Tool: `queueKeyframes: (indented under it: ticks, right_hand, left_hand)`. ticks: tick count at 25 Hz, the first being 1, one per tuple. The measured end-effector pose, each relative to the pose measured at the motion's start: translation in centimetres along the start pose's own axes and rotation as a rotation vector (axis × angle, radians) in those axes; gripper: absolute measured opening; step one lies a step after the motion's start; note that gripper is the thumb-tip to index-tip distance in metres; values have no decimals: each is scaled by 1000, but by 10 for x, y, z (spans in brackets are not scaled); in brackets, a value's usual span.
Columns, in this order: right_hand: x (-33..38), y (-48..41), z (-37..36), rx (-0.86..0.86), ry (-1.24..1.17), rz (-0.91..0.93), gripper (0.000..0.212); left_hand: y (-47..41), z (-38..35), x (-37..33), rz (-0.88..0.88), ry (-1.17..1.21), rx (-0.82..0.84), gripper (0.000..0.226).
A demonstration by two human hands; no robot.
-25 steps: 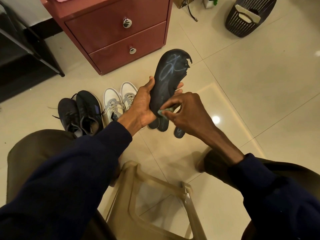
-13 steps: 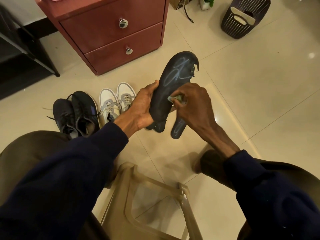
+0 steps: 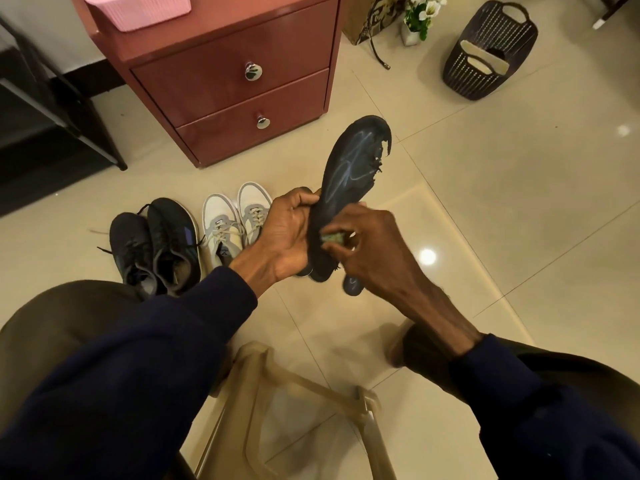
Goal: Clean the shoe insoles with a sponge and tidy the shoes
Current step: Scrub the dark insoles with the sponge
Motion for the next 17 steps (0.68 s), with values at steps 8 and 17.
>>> queueKeyframes:
  ticks: [8, 17]
  right_hand:
    - [-9, -3, 24, -260, 281, 25, 13]
    - [-31, -11, 35, -247, 120, -57, 16]
  left_hand:
    - [-1, -1, 2, -17, -74, -27, 47]
    - [-4, 8, 10, 42, -159, -1, 39]
Point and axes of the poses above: each hand's wrist, its own y-axis away from the middle knuckle, its own z-axis out of the back of the hand, x = y × z, the point moved 9 cm from there along -y, towards the middle knuckle, and after that the axes turned 3 degrees about -x, right-handed, at the moved point
